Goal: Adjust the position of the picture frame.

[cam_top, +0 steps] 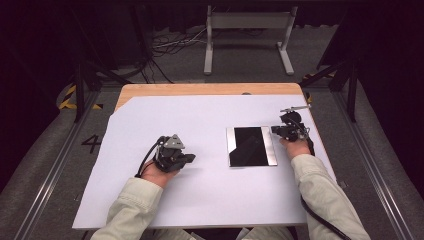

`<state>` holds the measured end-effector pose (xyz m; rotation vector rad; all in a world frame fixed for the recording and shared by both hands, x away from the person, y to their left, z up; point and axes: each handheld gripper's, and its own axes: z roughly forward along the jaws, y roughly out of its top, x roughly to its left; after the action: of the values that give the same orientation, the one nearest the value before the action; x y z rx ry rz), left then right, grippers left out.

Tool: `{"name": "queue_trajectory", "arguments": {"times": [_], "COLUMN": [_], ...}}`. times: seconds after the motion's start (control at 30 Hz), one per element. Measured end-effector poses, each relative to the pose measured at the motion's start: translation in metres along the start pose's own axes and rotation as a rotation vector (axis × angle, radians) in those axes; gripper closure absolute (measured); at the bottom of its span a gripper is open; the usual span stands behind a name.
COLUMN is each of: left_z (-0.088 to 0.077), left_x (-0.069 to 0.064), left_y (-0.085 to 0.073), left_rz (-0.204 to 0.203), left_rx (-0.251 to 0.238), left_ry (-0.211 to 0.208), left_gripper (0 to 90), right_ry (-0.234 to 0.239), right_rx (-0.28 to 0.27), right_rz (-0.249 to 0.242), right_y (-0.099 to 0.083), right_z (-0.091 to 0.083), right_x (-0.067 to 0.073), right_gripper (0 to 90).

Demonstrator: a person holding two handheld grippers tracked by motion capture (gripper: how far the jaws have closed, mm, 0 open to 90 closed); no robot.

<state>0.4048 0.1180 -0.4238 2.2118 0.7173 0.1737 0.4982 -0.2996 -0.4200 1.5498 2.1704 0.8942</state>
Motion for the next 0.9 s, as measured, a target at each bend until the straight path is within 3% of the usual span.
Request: {"name": "queue_trajectory", "arguments": {"times": [0.13,0.4,0.73,0.9], "left_z": [0.001,0.0,-0.001,0.0], "left_x": [0.001,0.003,0.008,0.008], "left_y": [-0.001,0.0,-0.002,-0.001], "left_rz": [-0.006,0.002,-0.017,-0.016], "left_rx": [-0.001,-0.005,-0.013,-0.008], "left_ry": [-0.003,-0.003,-0.008,-0.011], "left_gripper": [89.8,89.7,89.6,89.6], "right_ry": [0.012,-0.011,-0.013,0.022], "right_rx": [-0.005,0.032,0.042,0.038], "right_rz": [0.037,0.053,0.001,-0.024], "right_y": [0.003,0.009,0.012,0.014], "right_z": [0.005,0.015,0.018,0.023], "right_x": [-0.004,-0.007,-0.001,0.006], "right_gripper": [89.9,89.9,90.0,90.0]}}
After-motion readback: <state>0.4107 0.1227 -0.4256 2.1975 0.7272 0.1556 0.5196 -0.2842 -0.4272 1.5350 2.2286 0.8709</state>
